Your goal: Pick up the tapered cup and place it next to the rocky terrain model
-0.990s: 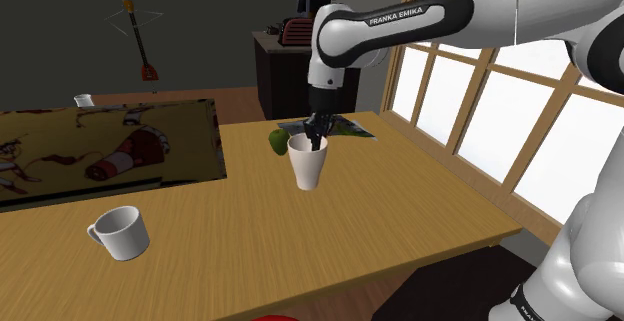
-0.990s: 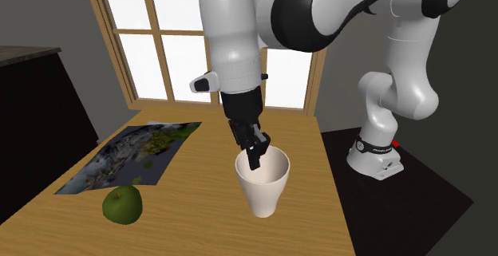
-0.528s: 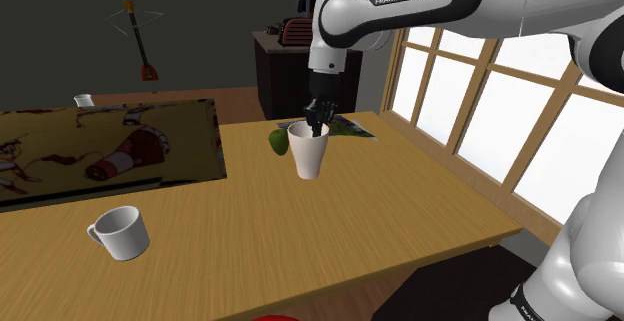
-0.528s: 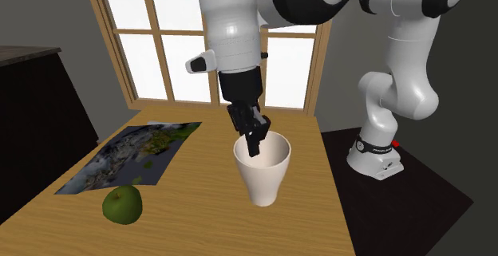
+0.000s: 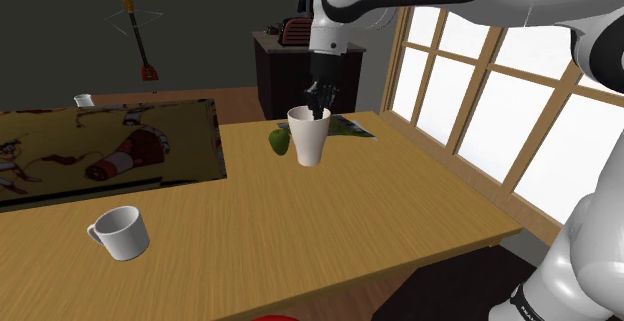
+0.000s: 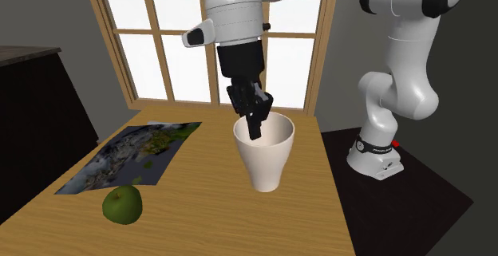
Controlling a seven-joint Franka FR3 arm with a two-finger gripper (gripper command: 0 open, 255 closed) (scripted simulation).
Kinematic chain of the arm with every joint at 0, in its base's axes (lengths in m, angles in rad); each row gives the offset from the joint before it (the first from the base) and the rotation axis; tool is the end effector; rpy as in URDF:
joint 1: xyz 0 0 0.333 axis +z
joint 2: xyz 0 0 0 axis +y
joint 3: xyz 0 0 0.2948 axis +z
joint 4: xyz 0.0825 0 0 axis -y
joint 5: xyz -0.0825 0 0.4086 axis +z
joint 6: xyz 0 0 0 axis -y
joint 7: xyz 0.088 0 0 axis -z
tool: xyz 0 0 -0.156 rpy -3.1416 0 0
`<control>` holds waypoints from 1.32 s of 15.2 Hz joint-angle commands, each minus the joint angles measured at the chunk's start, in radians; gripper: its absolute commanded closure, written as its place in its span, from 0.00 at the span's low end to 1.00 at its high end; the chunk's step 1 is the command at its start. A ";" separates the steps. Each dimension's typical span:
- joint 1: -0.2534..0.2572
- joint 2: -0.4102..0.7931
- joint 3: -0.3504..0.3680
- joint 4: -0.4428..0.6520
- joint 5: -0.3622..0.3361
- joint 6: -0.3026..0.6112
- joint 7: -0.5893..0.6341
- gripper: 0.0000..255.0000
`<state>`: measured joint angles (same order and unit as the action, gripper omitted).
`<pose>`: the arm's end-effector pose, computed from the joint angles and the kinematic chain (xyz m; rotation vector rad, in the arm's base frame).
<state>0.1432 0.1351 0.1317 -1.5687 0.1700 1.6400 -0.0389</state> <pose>0.5863 0.1881 0.4836 -2.9284 -0.4367 0.1249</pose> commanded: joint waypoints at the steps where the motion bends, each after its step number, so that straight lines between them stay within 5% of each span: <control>1: 0.000 0.004 0.000 0.027 -0.001 -0.024 0.004 1.00; 11: -0.129 -0.035 -0.103 -0.010 -0.005 -0.064 -0.223 1.00; 20: -0.244 0.018 -0.194 0.067 -0.017 -0.121 -0.422 1.00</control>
<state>-0.0877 0.1497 -0.0526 -1.5082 0.1544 1.5259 -0.4381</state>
